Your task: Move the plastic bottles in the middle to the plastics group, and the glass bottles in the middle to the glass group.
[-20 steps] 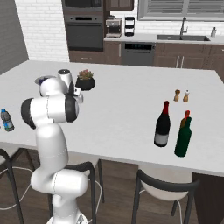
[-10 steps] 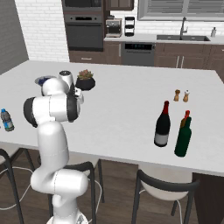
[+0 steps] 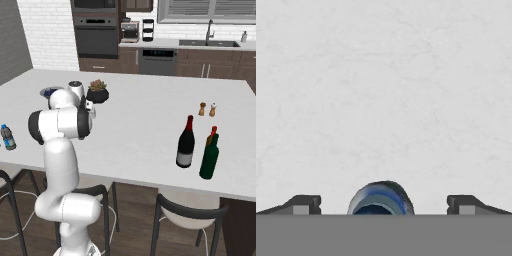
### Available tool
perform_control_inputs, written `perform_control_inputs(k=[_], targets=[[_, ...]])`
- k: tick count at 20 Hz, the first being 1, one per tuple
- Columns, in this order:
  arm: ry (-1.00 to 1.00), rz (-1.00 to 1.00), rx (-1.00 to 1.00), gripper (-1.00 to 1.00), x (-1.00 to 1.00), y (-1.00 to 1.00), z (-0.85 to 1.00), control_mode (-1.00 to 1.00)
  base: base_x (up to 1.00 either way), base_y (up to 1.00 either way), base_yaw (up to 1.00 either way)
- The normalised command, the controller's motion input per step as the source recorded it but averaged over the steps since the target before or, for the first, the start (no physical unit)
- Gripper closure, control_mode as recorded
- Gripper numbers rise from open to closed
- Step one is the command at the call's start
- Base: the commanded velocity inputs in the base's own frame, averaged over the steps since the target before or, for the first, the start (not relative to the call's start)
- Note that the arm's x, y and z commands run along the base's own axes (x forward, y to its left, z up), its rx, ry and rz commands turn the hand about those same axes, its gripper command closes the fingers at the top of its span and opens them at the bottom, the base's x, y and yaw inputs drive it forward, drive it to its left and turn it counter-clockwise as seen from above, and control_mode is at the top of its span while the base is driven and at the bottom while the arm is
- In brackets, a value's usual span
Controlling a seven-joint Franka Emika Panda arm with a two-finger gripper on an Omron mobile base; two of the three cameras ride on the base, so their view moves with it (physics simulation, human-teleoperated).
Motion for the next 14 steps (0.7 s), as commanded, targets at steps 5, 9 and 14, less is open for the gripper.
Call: perform_control_inputs(k=[5,9,14], targets=[[0.0,0.04,0.0,1.0,0.0,0.06,-0.08,-1.0,0.0,0.0,0.0],[0.0,0.06,0.0,1.0,0.0,0.0,-0.11,-1.0,0.0,0.0,0.0],[0.0,0.1,0.0,1.0,-0.01,0.0,-0.06,-1.0,0.0,0.0,0.0]])
